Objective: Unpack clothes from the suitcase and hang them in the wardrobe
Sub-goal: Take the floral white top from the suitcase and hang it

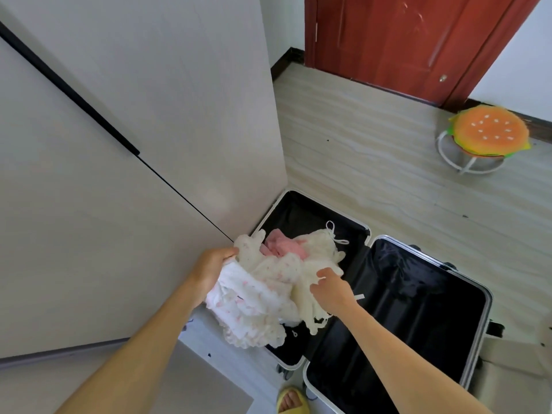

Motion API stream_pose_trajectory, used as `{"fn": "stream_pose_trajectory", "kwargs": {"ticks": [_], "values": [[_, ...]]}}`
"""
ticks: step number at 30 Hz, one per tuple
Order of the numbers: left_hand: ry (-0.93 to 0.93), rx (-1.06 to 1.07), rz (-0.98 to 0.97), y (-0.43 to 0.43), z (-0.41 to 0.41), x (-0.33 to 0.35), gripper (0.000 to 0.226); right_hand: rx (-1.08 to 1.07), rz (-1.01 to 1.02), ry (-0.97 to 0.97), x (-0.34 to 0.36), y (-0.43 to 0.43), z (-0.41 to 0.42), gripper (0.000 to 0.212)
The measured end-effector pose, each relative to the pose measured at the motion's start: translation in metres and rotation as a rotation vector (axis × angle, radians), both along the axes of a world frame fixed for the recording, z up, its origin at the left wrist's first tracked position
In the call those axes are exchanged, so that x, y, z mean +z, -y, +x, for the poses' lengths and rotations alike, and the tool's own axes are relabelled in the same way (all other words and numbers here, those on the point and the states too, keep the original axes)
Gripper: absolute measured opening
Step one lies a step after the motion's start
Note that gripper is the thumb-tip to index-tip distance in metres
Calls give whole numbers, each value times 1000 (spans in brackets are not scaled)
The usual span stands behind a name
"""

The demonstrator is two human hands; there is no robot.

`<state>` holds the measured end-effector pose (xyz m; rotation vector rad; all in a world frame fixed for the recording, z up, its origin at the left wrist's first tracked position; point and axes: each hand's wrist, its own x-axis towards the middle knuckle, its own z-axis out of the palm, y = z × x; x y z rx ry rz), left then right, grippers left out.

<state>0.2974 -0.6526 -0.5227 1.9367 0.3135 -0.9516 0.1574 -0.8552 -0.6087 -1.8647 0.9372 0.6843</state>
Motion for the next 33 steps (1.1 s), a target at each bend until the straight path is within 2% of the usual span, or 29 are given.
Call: {"fn": "stream_pose_trajectory", "kwargs": {"ticks": [2,3,4,6,7,9,11,12,15,16,18,22,23,26,28,29,33], "values": [[-39,40,-49,-4,2,6,30,38,68,-21,0,-8,-5,56],[-76,28,-76,-4,1,10,23,45,103,-4,3,-12,-8,64],[-128,13,-100,-4,0,16,26,39,114,39,4,-15,-10,72],[-236,-6,-159,-4,-2,25,51,-1,179,141,11,-21,-11,85],[-259,-9,-189,-1,-3,30,50,-80,232,197,12,-23,-8,89],[-272,-5,-217,5,-6,45,32,-288,345,267,15,-26,1,99],[-242,51,-267,11,-5,57,26,-359,351,289,5,-23,8,108],[-198,84,-307,15,-4,63,30,-330,364,259,15,-24,9,99],[-110,203,-381,24,-2,91,33,-109,344,177,68,-27,8,14],[-89,239,-368,28,0,96,32,-68,291,205,71,-26,9,12],[-21,336,-273,35,8,114,33,-138,213,276,90,-23,14,33],[139,397,-131,33,17,148,38,-311,243,365,166,-13,25,59],[186,392,-100,32,19,153,40,-344,276,386,185,-9,30,59],[333,335,-97,34,20,189,38,-463,338,469,254,2,47,27],[439,331,-147,36,15,214,33,-504,316,538,305,5,56,35],[436,343,-159,35,10,214,30,-530,313,571,319,5,60,35],[308,407,-213,31,-25,234,44,-536,261,669,416,3,65,20]]}}
